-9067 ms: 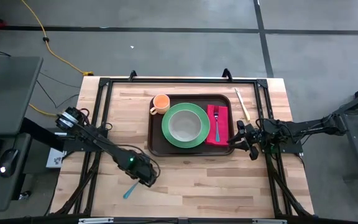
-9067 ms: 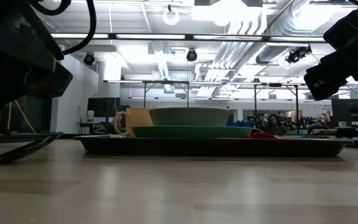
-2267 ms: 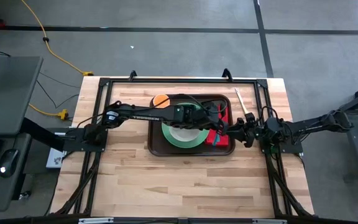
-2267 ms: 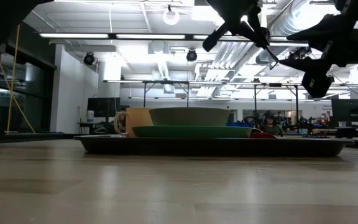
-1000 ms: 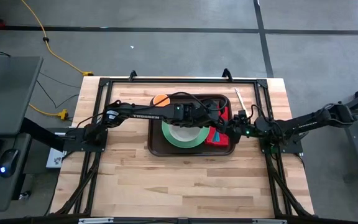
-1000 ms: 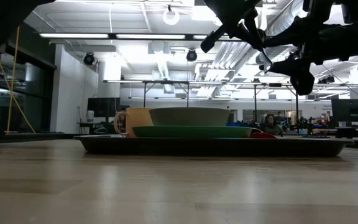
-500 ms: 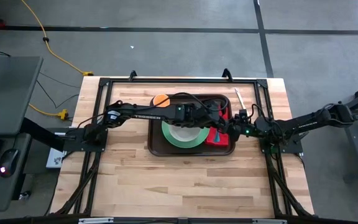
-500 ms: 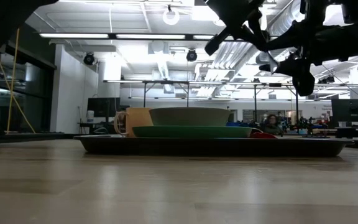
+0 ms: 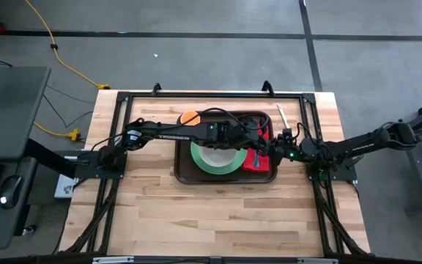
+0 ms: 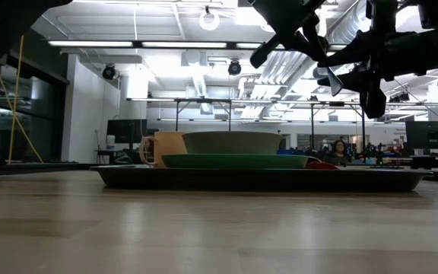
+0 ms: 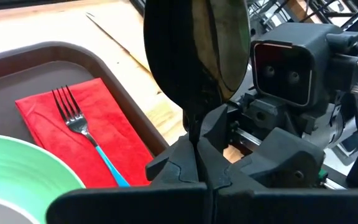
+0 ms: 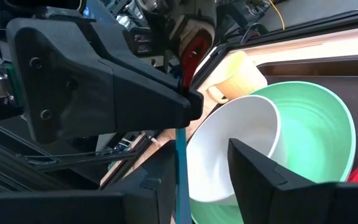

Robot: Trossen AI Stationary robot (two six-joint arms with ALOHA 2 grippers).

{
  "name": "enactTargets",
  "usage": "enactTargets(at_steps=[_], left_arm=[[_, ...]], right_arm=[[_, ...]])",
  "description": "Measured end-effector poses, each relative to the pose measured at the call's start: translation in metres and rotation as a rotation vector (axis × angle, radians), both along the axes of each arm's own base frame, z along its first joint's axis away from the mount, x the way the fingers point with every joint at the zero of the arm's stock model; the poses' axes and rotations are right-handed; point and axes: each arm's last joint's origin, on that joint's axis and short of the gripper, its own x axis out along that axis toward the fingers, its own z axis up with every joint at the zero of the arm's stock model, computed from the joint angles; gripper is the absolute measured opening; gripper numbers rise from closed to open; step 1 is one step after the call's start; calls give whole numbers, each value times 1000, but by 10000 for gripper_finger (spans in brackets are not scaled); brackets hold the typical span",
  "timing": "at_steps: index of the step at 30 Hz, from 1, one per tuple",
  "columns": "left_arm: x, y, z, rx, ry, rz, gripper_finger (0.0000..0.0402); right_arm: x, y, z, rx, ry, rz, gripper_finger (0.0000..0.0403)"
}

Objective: Set up tray
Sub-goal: Put the blue spoon on the red napkin to the left of the blue fork

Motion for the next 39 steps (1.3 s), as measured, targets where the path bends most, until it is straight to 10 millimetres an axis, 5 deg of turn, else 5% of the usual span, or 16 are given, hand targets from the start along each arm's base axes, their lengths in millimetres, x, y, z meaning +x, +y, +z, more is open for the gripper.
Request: enactTargets(at_steps=[19, 39], left_arm=[[1, 0, -1, 18, 6, -12, 10], [0, 0, -2, 19, 25, -25, 10]], right_arm=[[13, 1, -9, -26, 22, -2, 5], [12, 1, -9, -16, 13, -4, 1]])
